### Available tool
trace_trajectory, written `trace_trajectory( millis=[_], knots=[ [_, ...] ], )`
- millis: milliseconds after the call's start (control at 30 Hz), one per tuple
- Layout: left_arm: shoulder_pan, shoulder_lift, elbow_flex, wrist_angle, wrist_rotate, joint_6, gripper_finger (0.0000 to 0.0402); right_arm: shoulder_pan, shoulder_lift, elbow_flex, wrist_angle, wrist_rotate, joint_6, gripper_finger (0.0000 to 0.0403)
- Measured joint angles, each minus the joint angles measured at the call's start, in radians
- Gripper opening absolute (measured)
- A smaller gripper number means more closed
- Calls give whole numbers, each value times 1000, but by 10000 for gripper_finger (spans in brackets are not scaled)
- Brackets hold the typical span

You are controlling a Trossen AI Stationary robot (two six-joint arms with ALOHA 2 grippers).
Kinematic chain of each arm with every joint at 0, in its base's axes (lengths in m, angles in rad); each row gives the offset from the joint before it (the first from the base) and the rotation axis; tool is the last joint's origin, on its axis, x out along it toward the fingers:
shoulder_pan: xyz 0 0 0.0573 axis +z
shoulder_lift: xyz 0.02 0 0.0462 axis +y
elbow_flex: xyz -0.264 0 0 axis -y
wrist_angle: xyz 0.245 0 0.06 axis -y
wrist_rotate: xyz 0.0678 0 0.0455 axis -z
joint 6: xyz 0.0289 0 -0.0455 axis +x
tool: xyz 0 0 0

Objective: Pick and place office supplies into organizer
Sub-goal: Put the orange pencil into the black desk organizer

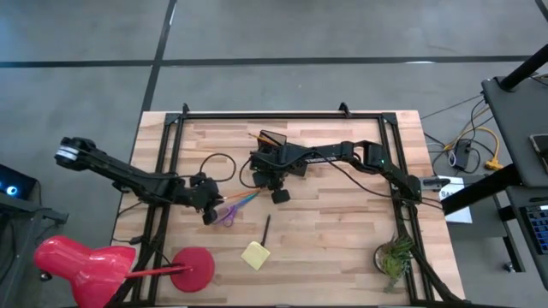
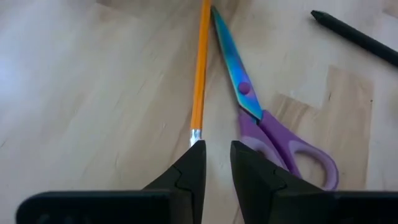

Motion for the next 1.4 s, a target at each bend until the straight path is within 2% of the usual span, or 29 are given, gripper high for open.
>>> trace_trajectory(
  millis=[300,633,800,967,1300,1400],
  knots=[
    [37,105,7,37,-1,50,63,0,0,0,2,-1,1,9],
    [44,173,21,49,-26,64,135,0,0,0,3,-3,-4,8],
    [47,208,21,65,-25,64,140,0,0,0,2,-3,-7,8],
    [47,248,22,95,-24,91,117,0,0,0,2,-3,-7,8],
    [52,299,41,132,-24,142,14,0,0,0,1,-2,-14,8],
    [52,293,49,117,-23,138,10,0,0,0,2,-2,0,8]
  ],
)
